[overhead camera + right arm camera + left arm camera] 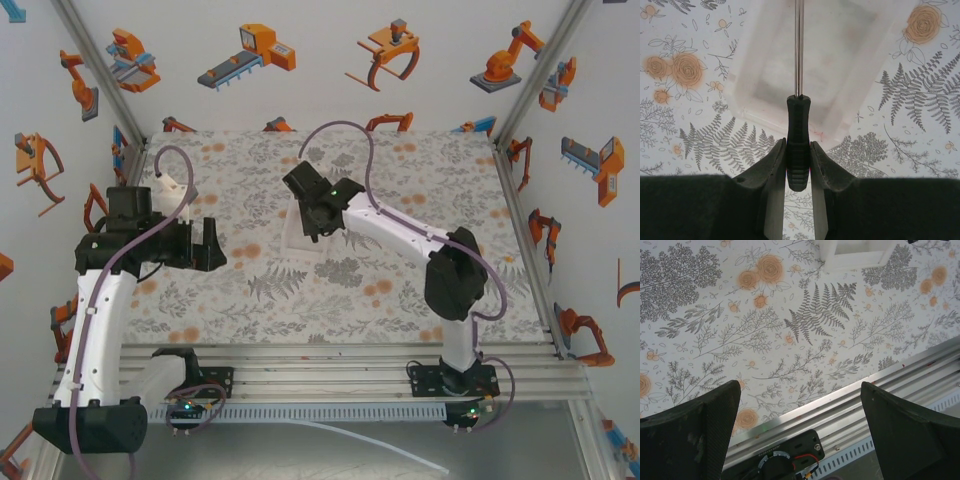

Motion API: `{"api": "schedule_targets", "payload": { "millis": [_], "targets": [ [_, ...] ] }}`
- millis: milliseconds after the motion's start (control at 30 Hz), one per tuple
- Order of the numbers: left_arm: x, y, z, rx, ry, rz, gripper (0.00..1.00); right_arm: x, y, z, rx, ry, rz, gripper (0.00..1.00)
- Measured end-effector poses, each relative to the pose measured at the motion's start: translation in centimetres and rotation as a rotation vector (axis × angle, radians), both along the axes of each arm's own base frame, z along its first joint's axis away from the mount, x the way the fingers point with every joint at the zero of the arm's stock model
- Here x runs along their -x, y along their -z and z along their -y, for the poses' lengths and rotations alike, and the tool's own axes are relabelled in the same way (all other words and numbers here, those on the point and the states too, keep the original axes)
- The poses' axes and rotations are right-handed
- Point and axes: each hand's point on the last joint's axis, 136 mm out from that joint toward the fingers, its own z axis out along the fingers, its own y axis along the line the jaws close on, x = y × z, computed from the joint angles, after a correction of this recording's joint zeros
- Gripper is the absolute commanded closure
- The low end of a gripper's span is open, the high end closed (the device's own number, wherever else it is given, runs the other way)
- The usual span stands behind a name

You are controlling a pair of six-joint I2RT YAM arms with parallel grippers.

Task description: Put the screwdriver in the bin

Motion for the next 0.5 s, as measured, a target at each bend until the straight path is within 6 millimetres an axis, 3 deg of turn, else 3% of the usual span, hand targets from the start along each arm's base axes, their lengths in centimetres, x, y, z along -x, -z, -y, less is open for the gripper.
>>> {"api": "schedule_targets", "payload": {
  "millis": [500],
  "targets": [
    [0.1, -0.1, 0.2, 0.018, 0.008, -0.006, 0.03, -1.9, 3.5, -1.7, 0.033, -0.026, -0.044, 0.76]
  ]
}}
